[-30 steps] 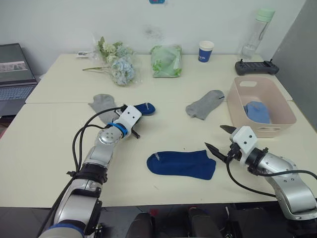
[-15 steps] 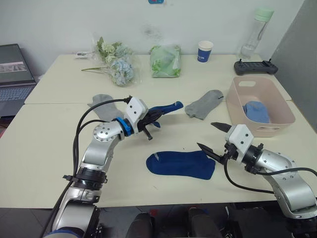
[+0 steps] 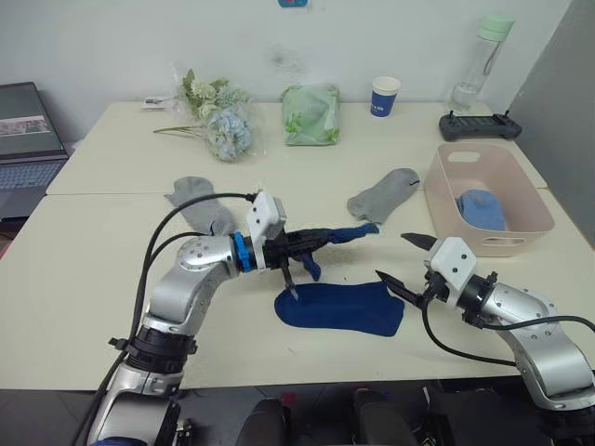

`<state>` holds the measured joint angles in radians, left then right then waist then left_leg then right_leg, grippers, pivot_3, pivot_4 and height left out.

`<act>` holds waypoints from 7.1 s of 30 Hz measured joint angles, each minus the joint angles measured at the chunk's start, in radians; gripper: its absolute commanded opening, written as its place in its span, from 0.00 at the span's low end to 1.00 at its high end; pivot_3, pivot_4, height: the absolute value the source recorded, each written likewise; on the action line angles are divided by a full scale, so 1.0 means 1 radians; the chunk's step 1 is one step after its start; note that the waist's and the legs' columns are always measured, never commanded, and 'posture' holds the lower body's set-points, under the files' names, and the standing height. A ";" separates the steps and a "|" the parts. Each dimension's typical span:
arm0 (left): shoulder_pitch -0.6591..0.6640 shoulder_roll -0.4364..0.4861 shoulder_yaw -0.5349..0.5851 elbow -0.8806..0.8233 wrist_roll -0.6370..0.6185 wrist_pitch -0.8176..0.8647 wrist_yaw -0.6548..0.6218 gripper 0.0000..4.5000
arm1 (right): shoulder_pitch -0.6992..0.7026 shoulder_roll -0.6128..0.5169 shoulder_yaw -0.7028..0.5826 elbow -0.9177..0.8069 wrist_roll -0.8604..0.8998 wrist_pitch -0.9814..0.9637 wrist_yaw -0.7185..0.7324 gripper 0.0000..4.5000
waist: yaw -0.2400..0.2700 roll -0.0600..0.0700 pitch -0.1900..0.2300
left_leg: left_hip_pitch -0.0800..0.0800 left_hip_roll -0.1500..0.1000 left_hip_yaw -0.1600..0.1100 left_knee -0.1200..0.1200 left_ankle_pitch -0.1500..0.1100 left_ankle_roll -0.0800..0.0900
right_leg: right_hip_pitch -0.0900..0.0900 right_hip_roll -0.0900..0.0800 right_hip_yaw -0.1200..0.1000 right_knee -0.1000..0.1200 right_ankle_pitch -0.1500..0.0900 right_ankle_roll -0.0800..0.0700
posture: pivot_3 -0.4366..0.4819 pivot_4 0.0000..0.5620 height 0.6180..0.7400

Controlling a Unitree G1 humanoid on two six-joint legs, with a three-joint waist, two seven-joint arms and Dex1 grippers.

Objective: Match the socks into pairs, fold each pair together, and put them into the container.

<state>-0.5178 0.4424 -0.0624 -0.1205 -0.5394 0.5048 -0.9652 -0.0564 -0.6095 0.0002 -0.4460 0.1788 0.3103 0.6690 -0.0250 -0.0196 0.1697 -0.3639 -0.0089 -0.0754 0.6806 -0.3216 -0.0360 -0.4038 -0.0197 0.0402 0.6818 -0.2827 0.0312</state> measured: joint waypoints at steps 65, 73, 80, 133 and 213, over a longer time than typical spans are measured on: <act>0.004 0.175 -0.085 0.419 0.328 -0.245 -0.226 0.57 | -0.326 0.183 0.098 0.207 0.121 0.677 -0.081 0.00 | -0.006 0.001 -0.001 | -0.001 0.000 -0.001 0.000 0.000 0.000 | -0.002 0.000 0.000 0.000 0.000 0.000 | 0.48 0.27 1.00; 0.008 0.179 -0.082 0.417 0.320 -0.243 -0.245 0.00 | -0.368 0.179 0.053 0.212 0.142 0.657 -0.081 0.00 | -0.007 0.001 -0.001 | -0.001 0.000 -0.001 0.000 0.000 0.000 | -0.002 0.000 -0.001 0.000 0.000 0.000 | 0.48 0.27 1.00; 0.007 0.178 -0.059 0.352 0.282 -0.205 -0.245 0.00 | -0.484 0.204 0.009 0.221 0.180 0.637 -0.090 0.00 | -0.007 0.001 -0.001 | -0.001 0.000 -0.001 -0.001 0.000 0.000 | -0.002 0.000 0.000 0.000 0.000 0.000 | 0.48 0.27 1.00; 0.016 0.272 0.016 0.104 0.090 -0.005 -0.076 0.99 | -0.240 -0.026 0.124 -0.023 0.294 0.517 0.064 1.00 | -0.002 0.001 0.000 | -0.001 0.000 -0.001 -0.001 0.000 0.000 | -0.001 0.000 -0.001 -0.002 0.000 0.000 | 0.48 0.27 1.00; 0.198 0.277 -0.077 0.359 0.484 -0.889 -0.204 0.65 | -0.112 -0.169 0.307 0.009 -0.116 0.020 0.157 0.52 | -0.002 0.000 0.000 | -0.001 0.000 0.000 -0.001 0.000 0.000 | -0.001 -0.001 0.000 -0.002 0.000 0.000 | 0.48 0.27 1.00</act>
<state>-0.3199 0.7196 -0.1395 0.2388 -0.0557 -0.3839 -1.1695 -0.1688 -0.7787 0.3072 -0.4369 0.0624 0.3306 0.8257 -0.0266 -0.0194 0.1698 -0.3646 -0.0090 -0.0755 0.6795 -0.3218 -0.0358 -0.4046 -0.0204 0.0398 0.6796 -0.2828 0.0310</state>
